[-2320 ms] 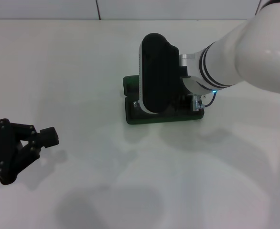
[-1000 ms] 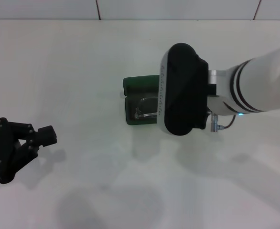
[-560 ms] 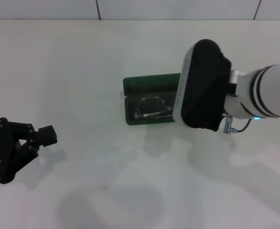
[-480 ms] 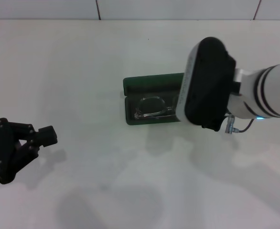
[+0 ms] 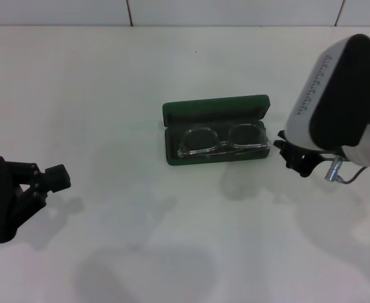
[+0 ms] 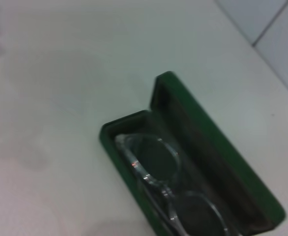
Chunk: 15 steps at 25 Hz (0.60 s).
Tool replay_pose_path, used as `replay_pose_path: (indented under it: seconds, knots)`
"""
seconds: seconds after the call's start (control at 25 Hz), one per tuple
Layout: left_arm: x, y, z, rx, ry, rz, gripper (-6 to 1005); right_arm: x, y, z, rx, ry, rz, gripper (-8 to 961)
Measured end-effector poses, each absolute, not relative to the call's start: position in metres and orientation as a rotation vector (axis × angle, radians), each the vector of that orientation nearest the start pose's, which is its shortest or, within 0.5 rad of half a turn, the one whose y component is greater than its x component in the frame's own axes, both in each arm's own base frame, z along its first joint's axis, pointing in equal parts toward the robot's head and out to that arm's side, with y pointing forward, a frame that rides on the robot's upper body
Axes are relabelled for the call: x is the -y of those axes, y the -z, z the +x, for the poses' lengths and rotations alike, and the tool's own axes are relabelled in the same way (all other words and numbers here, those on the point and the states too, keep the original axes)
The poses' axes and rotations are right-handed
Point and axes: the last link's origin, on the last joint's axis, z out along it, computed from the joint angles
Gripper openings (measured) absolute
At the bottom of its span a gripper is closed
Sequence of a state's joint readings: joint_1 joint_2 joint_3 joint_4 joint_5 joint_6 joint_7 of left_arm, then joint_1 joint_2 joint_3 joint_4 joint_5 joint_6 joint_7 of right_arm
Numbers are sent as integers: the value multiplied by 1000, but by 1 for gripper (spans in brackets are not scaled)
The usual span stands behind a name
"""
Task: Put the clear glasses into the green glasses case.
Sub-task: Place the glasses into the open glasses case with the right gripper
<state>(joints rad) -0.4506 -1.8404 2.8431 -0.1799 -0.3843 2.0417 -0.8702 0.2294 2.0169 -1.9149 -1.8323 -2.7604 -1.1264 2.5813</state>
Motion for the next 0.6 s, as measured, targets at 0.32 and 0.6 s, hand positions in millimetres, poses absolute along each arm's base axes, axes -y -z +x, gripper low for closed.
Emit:
replay_pose_path:
  seconds: [0.32,0.6]
  knots:
    - [-239,-62,-312,422,1216,-2600,42,-315,13,174,-354,256,-2438,53]
    - [-243,-65,-310,415,1246,-2550,42,-325,13,194,-443,188,-2465,6]
